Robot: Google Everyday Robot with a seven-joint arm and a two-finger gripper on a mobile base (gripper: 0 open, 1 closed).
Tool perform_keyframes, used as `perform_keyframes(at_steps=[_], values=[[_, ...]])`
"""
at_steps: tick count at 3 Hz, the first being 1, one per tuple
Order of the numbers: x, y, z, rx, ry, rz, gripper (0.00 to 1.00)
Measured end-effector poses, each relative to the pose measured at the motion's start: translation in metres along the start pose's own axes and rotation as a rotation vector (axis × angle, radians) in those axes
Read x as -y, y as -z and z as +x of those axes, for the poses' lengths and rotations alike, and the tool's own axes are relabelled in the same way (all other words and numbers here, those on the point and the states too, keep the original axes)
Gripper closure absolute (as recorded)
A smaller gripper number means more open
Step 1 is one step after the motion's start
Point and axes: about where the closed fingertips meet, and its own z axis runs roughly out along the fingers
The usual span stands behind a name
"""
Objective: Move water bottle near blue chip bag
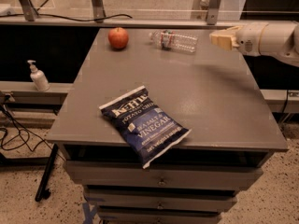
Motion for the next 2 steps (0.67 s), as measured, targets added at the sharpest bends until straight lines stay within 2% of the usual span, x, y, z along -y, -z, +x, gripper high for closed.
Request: perform_keyframes(at_steps=[1,2], values=[[0.004,-0.013,-0.005,-0.065,0.100,-0.039,0.17],[0.005,-0.030,-0.006,-0.144,0.194,-0.052,0.00]])
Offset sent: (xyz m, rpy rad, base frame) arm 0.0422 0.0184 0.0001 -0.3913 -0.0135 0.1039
